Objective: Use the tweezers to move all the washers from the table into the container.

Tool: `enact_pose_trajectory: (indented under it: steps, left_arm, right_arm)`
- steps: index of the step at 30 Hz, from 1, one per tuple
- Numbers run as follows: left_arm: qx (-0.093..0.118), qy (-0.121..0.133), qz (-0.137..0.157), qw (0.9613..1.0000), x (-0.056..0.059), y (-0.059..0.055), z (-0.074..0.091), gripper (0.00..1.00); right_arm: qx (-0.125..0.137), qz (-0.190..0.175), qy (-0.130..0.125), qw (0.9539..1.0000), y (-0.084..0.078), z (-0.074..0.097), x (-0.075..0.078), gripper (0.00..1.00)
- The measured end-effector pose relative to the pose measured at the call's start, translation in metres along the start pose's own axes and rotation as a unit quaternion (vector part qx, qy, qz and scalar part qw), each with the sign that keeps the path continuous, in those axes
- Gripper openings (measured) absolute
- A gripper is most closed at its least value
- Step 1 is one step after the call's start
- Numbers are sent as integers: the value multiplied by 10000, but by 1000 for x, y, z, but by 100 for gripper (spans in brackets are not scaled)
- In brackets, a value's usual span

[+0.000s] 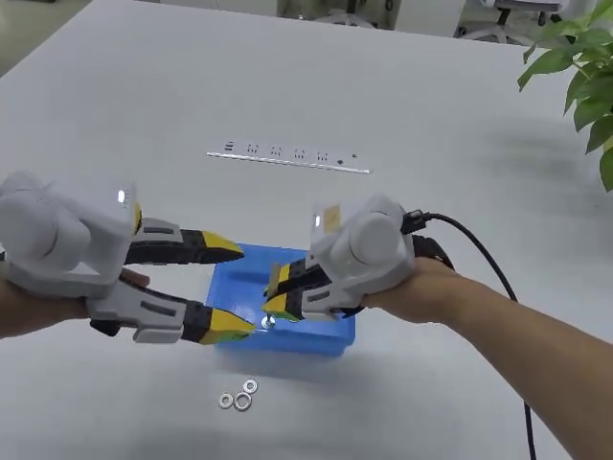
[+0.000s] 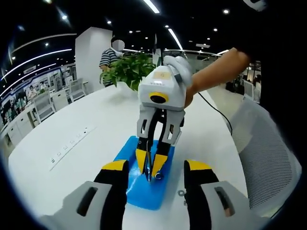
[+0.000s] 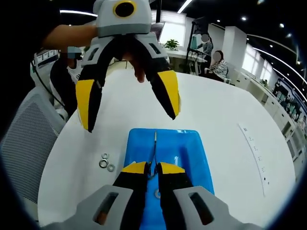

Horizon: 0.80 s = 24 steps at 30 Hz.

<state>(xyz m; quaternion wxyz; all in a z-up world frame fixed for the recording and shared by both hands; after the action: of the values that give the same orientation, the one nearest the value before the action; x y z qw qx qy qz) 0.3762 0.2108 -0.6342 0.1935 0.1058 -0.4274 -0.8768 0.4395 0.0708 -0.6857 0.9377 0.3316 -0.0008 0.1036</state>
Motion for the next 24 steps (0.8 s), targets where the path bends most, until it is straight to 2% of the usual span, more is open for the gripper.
enact_pose_trajectory:
  steps: [5,8,17,21,24]
  left_arm:
    - [-80,-89,-197,9997,-8,7,-8,35]
    - [-141,-131,-282,9994,-10,8,-13,28]
    - [-292,-264,-444,9982,-10,7,-23,14]
    - [-290,-297,-481,9980,-10,8,-26,13]
    - [-319,-304,-526,9976,-10,8,-28,9]
  right_arm:
    - [-21,40,34,10000,-1,-2,-1,10]
    - [-42,74,60,9999,-2,-4,-3,10]
    - [-75,132,109,9998,-3,-6,-4,10]
    - [-80,146,108,9998,-3,-6,-4,10]
    - [-76,145,105,9998,-3,-6,-4,10]
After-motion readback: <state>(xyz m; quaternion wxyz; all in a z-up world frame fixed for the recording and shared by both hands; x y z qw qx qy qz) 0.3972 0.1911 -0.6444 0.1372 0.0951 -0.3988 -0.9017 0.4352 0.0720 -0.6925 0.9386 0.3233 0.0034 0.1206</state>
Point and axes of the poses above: the centre of the closed fingertips' face, and the gripper's own axes: z roughly backward along the fingers, x roughly to its right, y roughly out of its top, the point moved 10 cm from there along z, roughly backward along the fingers, and after that the axes turned 10 degrees about -x, right-handed, at the moved point
